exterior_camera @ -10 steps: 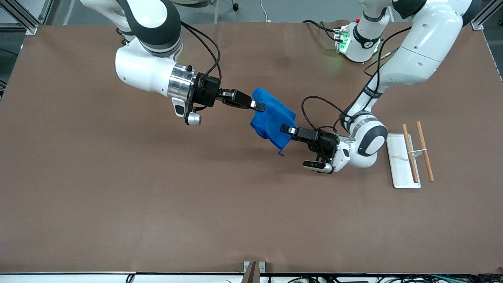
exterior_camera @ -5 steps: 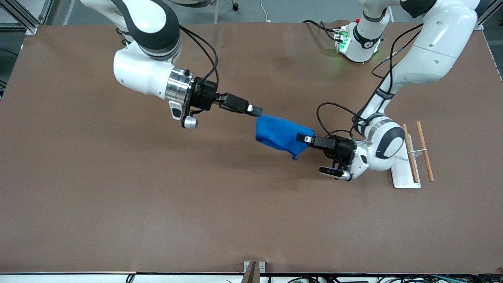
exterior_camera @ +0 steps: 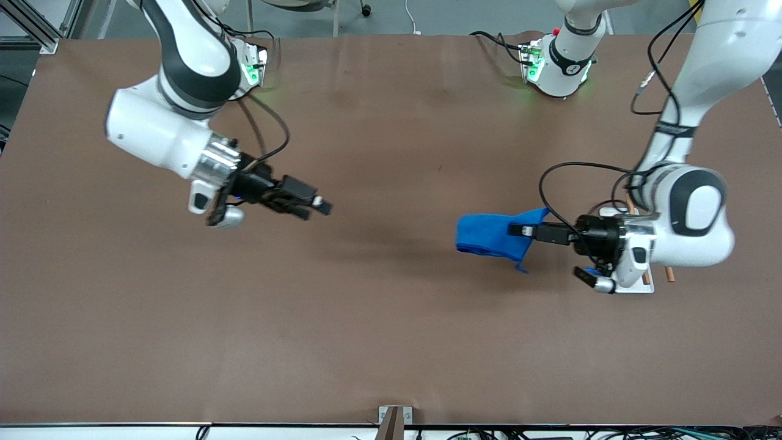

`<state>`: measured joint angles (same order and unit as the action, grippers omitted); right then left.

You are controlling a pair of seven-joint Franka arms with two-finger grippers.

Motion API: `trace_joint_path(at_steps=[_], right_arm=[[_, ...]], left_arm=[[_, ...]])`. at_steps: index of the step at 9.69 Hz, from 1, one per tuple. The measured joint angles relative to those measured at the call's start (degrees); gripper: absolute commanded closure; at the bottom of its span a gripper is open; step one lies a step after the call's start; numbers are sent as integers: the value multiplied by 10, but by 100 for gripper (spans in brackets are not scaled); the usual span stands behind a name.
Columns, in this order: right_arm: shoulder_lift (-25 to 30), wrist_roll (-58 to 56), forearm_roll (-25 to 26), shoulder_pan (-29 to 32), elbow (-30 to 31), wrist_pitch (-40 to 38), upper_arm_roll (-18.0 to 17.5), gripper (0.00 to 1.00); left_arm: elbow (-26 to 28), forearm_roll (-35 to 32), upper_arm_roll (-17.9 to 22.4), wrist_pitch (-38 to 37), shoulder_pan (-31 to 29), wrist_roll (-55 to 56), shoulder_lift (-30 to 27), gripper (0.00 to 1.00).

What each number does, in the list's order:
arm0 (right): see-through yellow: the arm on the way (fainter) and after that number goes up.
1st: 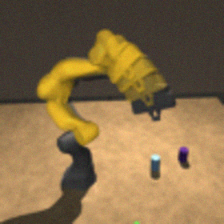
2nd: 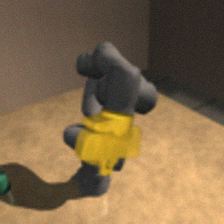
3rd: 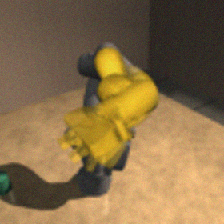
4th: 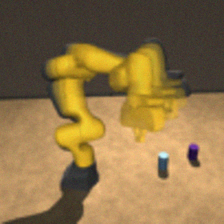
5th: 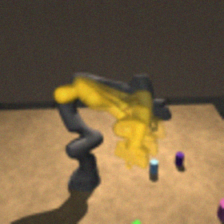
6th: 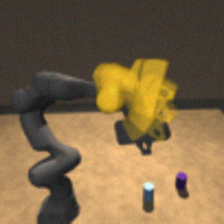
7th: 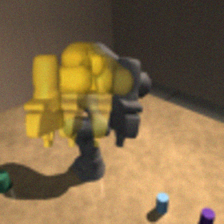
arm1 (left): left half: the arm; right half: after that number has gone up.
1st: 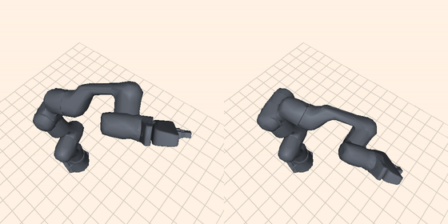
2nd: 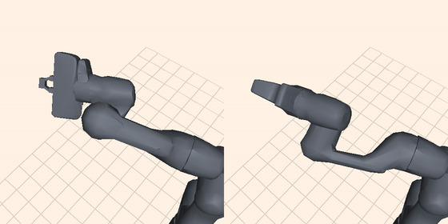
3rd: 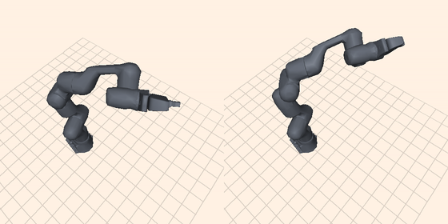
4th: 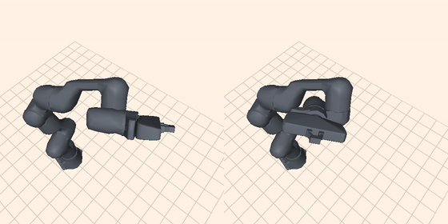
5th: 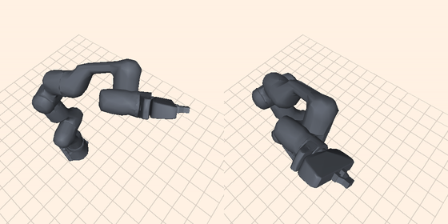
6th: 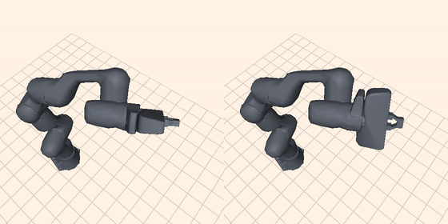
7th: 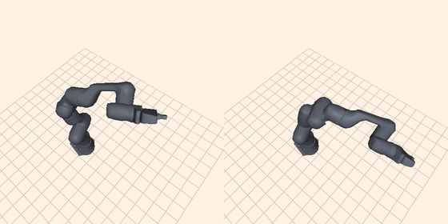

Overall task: Right arm passes towel to left arm to hang
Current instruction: 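Release the towel from the right gripper while the left gripper carries it away, then lower the towel with the left gripper over the wooden dowels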

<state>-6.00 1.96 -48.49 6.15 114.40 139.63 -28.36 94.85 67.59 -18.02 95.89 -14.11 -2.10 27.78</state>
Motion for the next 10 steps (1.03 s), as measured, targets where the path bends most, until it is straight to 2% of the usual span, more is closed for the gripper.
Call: trace_joint_path(at_steps=[2,3,5,7,8,10], right_arm=[[42,8,186,5,28,-78,87,0],[62,12,279,7,28,-126,137,0],[102,11,392,10,-6,-224,209,0],[124,14,458,11,-112,-375,245,0],[130,21,465,11,-149,-422,262,0],[133,23,465,12,-165,-457,304,0]], left_arm=[[-10,-216,12,19,-6,92,-45,99],[-10,-299,24,23,-12,113,-61,99],[-8,-442,32,45,-53,112,-66,99],[1,-516,34,75,-93,109,-59,100],[2,-541,34,86,-108,109,-51,100],[2,-579,34,118,-123,101,-34,100]])
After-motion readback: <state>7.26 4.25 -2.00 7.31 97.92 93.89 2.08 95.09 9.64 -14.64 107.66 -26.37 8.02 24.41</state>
